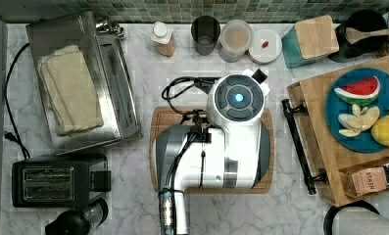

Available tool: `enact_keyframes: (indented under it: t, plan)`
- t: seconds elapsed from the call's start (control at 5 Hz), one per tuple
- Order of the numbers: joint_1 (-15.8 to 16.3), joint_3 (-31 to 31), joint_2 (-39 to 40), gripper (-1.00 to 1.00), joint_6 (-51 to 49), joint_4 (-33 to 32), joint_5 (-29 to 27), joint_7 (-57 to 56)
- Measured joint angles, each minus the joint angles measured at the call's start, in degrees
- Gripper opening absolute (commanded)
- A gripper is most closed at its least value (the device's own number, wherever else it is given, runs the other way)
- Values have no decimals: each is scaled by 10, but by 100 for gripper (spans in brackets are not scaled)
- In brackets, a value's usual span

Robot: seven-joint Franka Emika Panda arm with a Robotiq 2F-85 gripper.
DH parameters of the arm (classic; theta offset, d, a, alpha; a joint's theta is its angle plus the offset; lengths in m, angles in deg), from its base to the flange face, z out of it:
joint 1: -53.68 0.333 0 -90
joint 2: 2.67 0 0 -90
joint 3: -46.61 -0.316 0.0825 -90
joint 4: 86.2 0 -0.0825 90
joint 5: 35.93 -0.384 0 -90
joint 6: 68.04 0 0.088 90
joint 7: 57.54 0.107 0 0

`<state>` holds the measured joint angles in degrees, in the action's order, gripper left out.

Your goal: Open the drawer.

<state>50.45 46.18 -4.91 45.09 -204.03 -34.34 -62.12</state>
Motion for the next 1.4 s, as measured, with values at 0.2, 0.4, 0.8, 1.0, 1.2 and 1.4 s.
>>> enact_keyframes:
  t: [0.2,0.4,0.8,1.0,1.2,1.4]
  plan:
    - [1,24,-6,100,43,-26,10,-48]
    - [-15,49,-8,100,75,-45,18,-128]
    - [-72,98,-8,100,160,-93,18,-198]
    - [-86,122,-11,100,174,-116,47,-220]
    - [-101,127,-16,100,204,-150,54,-229]
    - [-95,127,-28,100,260,-195,103,-229]
